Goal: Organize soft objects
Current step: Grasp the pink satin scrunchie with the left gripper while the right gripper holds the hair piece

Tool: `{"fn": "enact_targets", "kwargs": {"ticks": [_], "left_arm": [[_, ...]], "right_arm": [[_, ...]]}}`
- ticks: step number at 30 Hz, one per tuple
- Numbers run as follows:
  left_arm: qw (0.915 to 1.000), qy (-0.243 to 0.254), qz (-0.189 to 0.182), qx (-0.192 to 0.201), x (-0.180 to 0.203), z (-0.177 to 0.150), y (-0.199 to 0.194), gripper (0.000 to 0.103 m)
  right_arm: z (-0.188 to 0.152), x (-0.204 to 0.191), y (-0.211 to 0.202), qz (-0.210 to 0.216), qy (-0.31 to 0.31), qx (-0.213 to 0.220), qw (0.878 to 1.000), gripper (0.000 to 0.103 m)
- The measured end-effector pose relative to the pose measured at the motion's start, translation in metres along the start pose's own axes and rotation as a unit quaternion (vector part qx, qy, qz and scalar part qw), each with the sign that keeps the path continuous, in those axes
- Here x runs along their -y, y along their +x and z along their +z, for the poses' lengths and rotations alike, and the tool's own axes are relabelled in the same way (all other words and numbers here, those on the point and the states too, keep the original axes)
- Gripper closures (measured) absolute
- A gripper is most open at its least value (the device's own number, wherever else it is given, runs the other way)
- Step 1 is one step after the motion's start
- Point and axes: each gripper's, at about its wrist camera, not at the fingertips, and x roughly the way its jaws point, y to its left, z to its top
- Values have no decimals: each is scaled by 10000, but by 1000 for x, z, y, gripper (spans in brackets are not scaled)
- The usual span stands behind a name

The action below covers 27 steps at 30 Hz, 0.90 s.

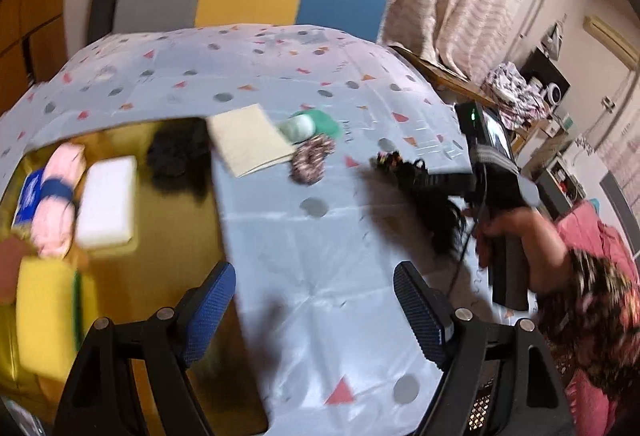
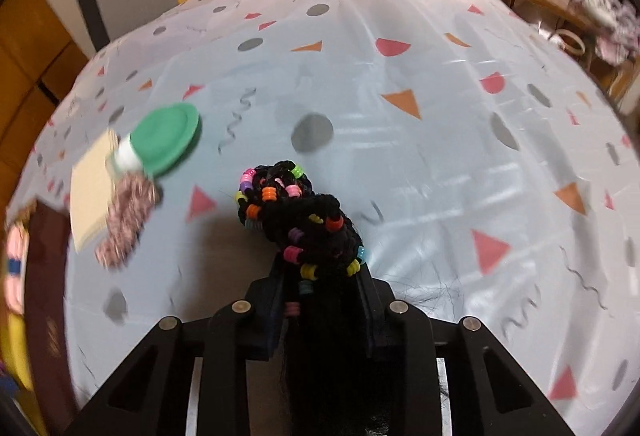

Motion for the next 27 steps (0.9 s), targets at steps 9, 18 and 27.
{"fn": "enact_targets", "kwargs": {"ticks": [9, 18, 27], "left_arm": [[9966, 217, 408, -678, 38, 39, 66, 21], [9909, 385, 1151, -576, 42, 78, 113, 21], [9849, 734, 1490, -495, 35, 96, 160, 21]], "right_arm": [[-18, -2, -6, -191, -449, 144, 9987, 72], [-15, -6, -5, -308, -465, 180, 9983, 72], [-14, -3, -5, -238, -409, 97, 9988, 72]]}}
